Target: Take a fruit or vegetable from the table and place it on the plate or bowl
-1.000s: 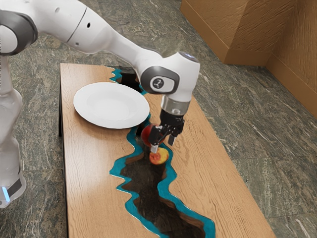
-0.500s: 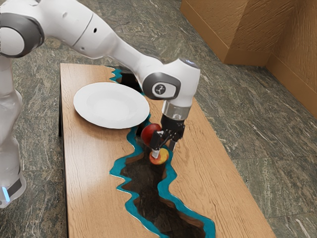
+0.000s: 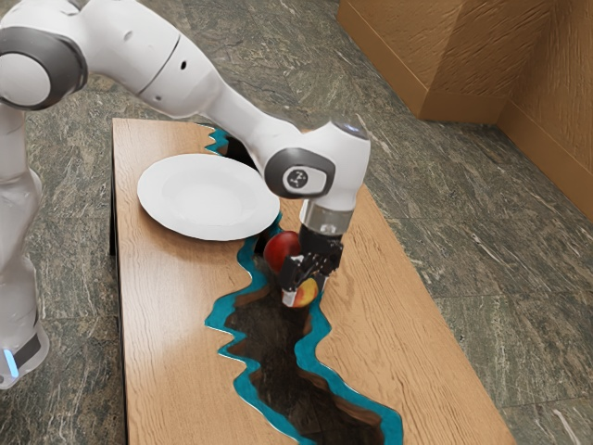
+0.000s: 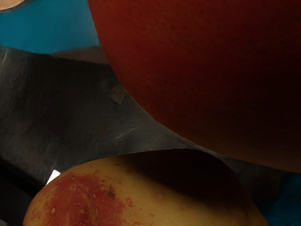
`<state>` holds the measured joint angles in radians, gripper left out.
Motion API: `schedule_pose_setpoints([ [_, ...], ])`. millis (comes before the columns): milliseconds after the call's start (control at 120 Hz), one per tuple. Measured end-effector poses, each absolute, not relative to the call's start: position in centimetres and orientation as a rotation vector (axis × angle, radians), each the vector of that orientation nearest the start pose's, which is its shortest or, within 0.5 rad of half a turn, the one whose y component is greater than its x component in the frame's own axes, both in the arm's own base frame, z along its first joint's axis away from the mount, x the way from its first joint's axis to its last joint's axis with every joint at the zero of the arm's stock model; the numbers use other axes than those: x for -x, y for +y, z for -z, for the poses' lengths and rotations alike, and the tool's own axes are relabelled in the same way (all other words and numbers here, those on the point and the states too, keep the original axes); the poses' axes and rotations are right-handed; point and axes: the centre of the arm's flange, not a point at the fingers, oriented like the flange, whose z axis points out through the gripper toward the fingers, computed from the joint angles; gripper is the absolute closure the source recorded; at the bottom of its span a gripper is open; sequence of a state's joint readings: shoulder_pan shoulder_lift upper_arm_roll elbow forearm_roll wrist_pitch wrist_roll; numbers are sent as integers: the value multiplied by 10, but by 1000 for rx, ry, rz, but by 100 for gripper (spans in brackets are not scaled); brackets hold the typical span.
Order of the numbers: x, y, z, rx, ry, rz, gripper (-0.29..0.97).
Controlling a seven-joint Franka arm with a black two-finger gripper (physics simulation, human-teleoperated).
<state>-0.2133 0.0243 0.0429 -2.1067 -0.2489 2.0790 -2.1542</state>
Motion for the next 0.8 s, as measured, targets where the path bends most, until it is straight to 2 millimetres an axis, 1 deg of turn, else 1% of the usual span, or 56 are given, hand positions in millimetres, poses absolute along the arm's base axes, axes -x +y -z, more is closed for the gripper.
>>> schedule_pose_setpoints([
  [167,-535,-103,-397,-1508,2685,352,1],
  [200,-535,-102,-397,-1506,2684,354,5],
  [317,-535,-101,-398,-1503,2679,364,27],
  [400,-535,-100,-403,-1505,2668,367,41],
  [450,-534,-100,-407,-1511,2659,362,43],
  [525,-534,-99,-415,-1520,2643,345,40],
  [542,-534,-99,-416,-1524,2640,339,41],
  [575,-534,-98,-422,-1536,2629,316,44],
  [617,-534,-97,-433,-1558,2609,272,54],
  [675,-531,-96,-455,-1596,2570,193,73],
  [692,-531,-97,-461,-1611,2558,169,84],
  [725,-529,-101,-472,-1645,2532,127,92],
  [742,-528,-104,-476,-1663,2519,110,91],
  [775,-524,-109,-489,-1692,2489,75,79],
  [800,-520,-108,-498,-1700,2473,49,74],
])
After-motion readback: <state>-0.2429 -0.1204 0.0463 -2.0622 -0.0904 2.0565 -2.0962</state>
